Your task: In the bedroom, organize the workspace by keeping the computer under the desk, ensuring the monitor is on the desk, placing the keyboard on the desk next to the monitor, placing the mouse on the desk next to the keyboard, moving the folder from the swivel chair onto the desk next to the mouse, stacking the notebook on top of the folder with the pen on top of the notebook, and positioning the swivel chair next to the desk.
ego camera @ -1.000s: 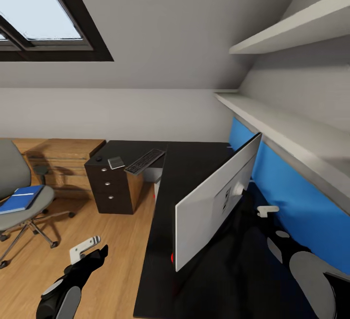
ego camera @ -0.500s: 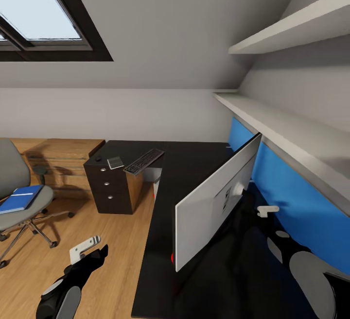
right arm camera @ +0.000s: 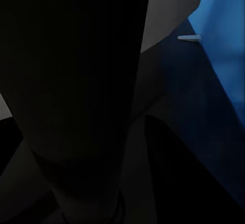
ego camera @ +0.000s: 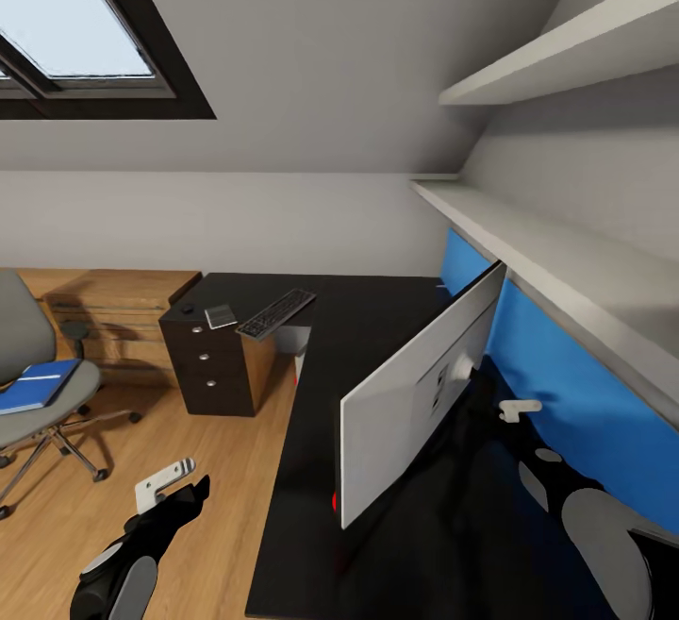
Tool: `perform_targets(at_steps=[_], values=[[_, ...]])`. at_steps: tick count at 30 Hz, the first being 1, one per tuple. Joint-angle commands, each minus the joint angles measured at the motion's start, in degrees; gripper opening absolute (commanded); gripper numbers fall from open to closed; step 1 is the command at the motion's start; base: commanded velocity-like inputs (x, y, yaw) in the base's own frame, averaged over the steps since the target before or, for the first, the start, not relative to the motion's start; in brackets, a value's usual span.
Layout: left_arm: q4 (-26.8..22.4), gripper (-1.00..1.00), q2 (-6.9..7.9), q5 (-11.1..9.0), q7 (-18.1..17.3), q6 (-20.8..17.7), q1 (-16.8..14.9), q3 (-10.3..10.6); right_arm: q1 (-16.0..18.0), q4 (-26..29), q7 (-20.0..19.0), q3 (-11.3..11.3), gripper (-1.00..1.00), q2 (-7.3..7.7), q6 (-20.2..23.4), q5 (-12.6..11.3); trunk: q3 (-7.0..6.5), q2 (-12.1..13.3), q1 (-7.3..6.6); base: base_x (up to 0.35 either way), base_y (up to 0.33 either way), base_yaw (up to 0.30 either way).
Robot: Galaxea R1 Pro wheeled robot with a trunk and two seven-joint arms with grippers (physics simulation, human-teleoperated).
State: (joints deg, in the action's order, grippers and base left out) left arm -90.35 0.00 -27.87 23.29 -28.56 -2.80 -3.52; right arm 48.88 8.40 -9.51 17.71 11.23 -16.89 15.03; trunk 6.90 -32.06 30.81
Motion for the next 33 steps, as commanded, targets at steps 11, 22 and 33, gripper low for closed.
perform_targets(at_steps=[11, 22, 33], values=[[-0.09, 1.0, -0.06, -0.69, 0.44, -0.18, -0.02, 0.08, 0.07, 0.03, -0.08, -0.58, -1.0, 0.02, 0.05, -0.26, 0.11, -0.1, 0.03, 0.077, -0.062, 0.0], [-0.01, 1.0, -0.09, -0.69, 0.44, -0.18, -0.04, 0.16, 0.07, 0.03, 0.01, -0.56, -1.0, -0.03, 0.11, -0.29, 0.11, -0.1, 0.03, 0.059, 0.0, 0.0], [0.0, 1.0, -0.09, -0.69, 0.44, -0.18, -0.04, 0.18, 0.07, -0.04, 1.68, -0.58, -1.0, -0.06, 0.03, -0.28, 0.11, -0.1, 0.03, 0.126, 0.0, 0.0]])
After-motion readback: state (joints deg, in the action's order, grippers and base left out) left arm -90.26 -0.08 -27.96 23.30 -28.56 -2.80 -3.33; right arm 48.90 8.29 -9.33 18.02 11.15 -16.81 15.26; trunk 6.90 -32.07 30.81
